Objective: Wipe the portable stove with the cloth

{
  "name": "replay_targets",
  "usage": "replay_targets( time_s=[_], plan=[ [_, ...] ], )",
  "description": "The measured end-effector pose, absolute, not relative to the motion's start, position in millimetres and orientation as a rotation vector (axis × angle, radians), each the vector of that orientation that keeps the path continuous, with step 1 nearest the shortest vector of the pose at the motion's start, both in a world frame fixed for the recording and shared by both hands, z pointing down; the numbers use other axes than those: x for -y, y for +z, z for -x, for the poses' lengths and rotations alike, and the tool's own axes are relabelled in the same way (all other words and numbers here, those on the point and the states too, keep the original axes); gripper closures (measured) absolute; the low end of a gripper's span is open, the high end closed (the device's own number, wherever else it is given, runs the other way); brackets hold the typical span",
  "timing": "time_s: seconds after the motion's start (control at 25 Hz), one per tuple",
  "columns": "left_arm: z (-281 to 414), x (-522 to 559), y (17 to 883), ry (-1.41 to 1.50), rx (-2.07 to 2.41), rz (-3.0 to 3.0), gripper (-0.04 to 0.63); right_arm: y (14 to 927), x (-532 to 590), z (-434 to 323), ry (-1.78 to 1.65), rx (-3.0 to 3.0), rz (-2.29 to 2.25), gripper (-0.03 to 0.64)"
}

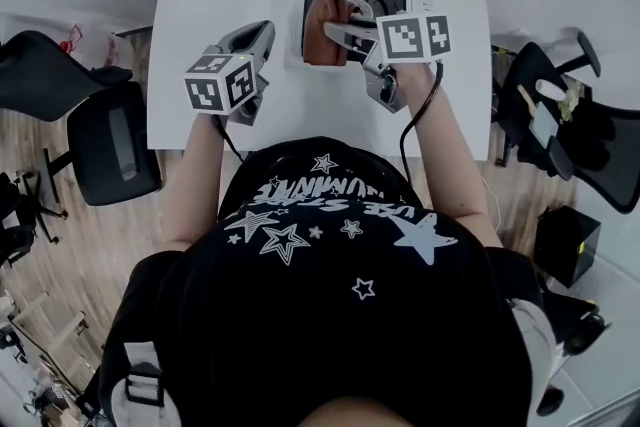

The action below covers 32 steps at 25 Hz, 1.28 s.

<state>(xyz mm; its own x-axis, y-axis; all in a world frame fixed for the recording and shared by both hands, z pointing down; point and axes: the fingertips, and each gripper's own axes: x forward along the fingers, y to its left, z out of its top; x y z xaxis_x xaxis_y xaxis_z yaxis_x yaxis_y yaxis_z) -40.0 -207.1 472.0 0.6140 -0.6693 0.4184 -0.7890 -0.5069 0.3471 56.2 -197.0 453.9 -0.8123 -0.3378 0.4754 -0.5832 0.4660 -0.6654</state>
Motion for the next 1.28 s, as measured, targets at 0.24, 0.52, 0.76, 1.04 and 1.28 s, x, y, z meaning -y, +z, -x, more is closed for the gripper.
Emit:
replay_targets(
  time_s=[0.24, 0.52, 0.76, 1.04, 1.28],
  plan=[
    [62, 204, 481, 0.318, 1.142, -2.311, 0.586, 466, 190, -10, 1.297, 2.426, -0.703, 0.552],
    [70, 198, 489, 0.343, 1.111, -2.306, 0.586, 494, 184, 3, 1.251, 2.349, -0.704, 0.552],
    [65, 195, 496, 0.360, 1.083, -2.299, 0.586, 502, 184, -4, 1.263, 2.332, -0.720, 0.552],
    [51, 192, 497, 0.362, 1.052, -2.310, 0.586, 505, 178, -20, 1.287, 2.320, -0.747, 0.552],
    [36, 189, 498, 0.366, 1.044, -2.312, 0.586, 507, 170, -42, 1.298, 2.320, -0.779, 0.552]
  ],
)
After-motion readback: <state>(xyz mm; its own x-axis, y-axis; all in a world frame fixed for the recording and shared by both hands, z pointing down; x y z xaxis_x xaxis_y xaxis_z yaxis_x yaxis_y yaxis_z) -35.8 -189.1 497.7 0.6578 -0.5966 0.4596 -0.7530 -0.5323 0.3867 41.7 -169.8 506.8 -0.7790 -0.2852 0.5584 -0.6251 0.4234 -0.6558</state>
